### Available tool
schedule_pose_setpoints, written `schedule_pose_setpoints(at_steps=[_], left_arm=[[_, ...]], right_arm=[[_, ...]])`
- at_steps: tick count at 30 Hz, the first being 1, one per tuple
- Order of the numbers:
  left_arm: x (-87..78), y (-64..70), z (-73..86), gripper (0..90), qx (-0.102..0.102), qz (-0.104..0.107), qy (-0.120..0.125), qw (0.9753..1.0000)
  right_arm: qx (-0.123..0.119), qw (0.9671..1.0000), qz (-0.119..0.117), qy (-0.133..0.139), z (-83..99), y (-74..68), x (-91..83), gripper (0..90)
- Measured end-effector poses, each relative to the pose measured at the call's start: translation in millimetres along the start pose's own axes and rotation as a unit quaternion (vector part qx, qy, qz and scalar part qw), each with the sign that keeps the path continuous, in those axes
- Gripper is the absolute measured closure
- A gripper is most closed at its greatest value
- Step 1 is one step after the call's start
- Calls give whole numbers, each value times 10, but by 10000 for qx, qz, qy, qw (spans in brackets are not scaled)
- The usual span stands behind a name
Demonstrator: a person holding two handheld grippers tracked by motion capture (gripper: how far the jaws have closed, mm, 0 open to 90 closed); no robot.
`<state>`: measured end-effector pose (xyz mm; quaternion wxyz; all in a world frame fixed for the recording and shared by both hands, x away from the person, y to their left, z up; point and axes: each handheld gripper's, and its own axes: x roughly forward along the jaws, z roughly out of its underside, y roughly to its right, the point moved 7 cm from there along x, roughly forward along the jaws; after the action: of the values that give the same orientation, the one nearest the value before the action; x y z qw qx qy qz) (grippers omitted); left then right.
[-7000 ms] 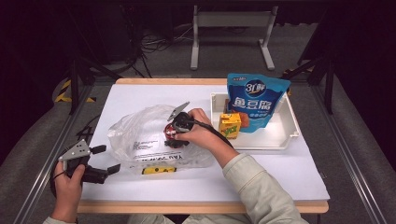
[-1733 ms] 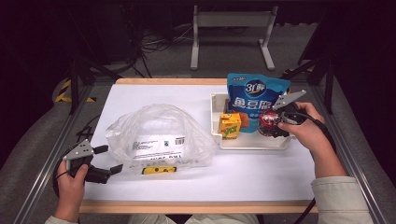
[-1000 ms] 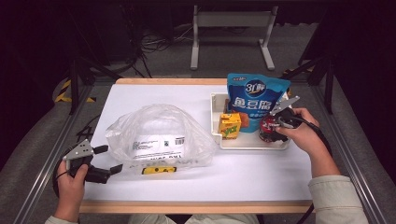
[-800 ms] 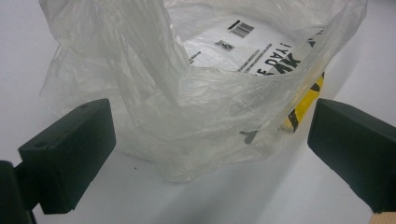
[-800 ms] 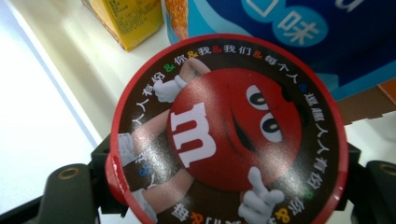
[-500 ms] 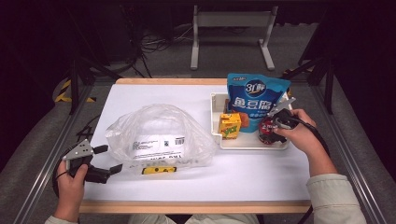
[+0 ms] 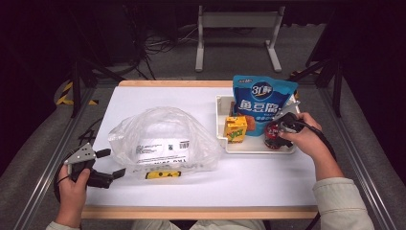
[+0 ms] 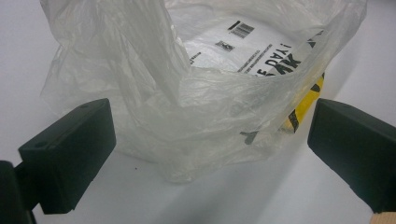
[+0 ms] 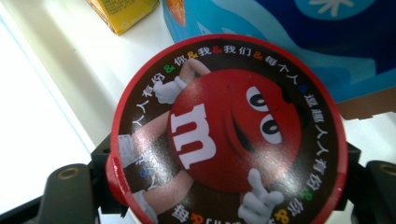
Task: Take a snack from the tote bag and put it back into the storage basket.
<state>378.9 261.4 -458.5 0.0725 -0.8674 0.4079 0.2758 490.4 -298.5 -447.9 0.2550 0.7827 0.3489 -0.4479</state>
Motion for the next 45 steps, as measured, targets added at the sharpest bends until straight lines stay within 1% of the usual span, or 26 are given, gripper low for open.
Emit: schedule_pose_setpoints(at_steps=[7,19,22,24,26,29,31,33,36,40,42,43,44,45], left_arm=[[0,2,-1,17,-1,-1,-1,10000],[10,10,-2,17,-55,13,-3,10000],[12,3,-4,16,-11,1,-2,10000],[14,5,-6,17,-12,6,0,10000],[14,7,-6,17,-19,21,-12,10000],[17,4,-9,17,5,24,-14,10000],[21,10,-9,17,-49,25,-9,10000],[23,5,-12,17,-14,28,-17,10000],[29,3,-17,17,8,41,-16,10000],[43,6,-25,17,14,59,-22,10000],[46,8,-28,17,-21,59,-21,10000],[48,0,-32,16,28,55,-20,10000],[48,0,-32,17,28,55,-20,10000],[50,2,-32,17,9,45,-26,10000]], right_arm=[[-9,10000,11,-81,22,14,35,252],[-3,9999,-20,-114,46,22,52,250],[21,9999,15,-136,59,30,46,245],[32,9999,11,-107,59,32,39,242],[45,9999,58,-93,62,39,35,232],[66,9999,79,-27,55,40,16,227],[100,9999,90,50,44,36,-8,200],[125,9998,106,110,32,27,-37,189],[112,9996,156,219,8,24,-105,177],[87,9988,327,363,-25,23,-221,178],[67,9980,389,499,-54,5,-297,179],[65,9976,400,562,-69,-10,-329,185],[65,9976,400,562,-69,-10,-329,185],[48,9972,436,604,-82,-27,-368,190]])
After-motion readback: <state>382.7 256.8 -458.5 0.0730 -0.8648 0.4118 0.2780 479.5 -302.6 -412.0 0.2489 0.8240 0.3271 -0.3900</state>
